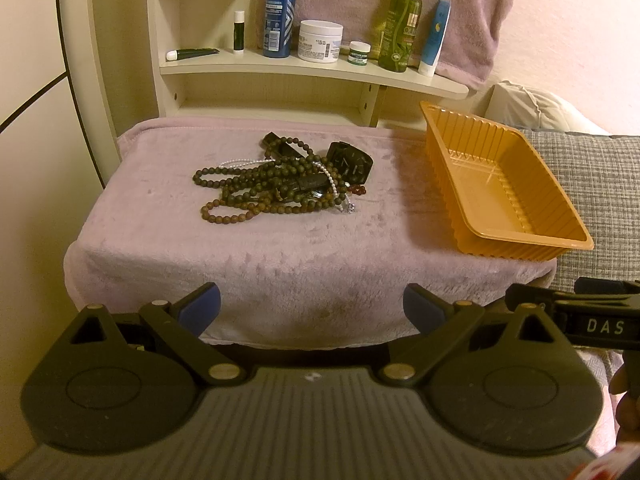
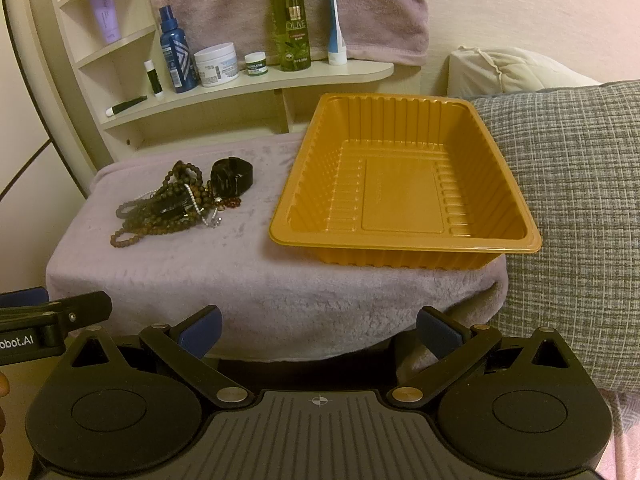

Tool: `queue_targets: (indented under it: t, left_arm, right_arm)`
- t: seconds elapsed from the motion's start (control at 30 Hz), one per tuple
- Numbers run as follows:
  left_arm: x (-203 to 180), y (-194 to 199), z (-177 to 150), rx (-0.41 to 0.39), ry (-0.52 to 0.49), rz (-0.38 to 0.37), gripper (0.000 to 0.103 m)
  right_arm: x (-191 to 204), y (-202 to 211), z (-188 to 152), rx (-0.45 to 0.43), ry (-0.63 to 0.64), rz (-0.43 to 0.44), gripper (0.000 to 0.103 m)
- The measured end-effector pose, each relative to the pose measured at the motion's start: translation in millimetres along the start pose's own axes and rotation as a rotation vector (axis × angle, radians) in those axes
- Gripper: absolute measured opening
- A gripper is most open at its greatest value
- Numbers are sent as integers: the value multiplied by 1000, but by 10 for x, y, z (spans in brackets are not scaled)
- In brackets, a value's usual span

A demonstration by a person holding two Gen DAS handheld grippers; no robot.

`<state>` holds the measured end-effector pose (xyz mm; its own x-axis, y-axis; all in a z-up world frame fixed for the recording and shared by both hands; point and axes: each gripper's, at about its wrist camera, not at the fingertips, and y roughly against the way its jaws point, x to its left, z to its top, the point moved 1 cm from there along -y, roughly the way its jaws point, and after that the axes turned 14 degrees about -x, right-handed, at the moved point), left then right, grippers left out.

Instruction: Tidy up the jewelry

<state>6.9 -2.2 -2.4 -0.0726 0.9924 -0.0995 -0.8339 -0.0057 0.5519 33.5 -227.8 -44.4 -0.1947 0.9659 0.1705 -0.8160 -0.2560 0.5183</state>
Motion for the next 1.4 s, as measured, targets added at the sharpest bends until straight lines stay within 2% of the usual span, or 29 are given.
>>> queue_targets:
  t: [0.27,0.4,0.6,0.73,0.77,0.83,0.9,1.1,1.23,1.4]
  left_arm:
    - [-5,-1,16,-2,5,-2,97]
    - [56,-2,60,-20,58,-23,97]
    - [219,-57,141,-67,197,-69,97]
    - [305,-151,190,-89,262,-85,97]
    - [319,-178,200,-94,272,-88,97]
    - [337,-234,216,-102,291,-94,97]
    - [345,-294,228,-107,299,-98,97]
    - [312,-468,254,-113,319,-105,97]
    - [289,-551,268,-128,328,-114,97]
    - [255,-636,289,-143,344,-146,97]
  right_arm:
    - [-12,-8,31,3,-10,-1,103]
    - [-42,17,35,-23,-36,-15,103]
    - [-322,227,155,-206,-178,-22,102]
    - [-603,333,258,-343,-252,-83,101]
    - [-683,340,281,-365,-272,-103,99]
    - [-857,312,316,-389,-319,-131,82]
    - [-1058,236,338,-389,-374,-152,79]
    - [-1492,-80,315,-361,-469,-208,59]
    - [-1654,-319,239,-318,-504,-216,45]
    - [-1685,-549,171,-282,-538,-192,37]
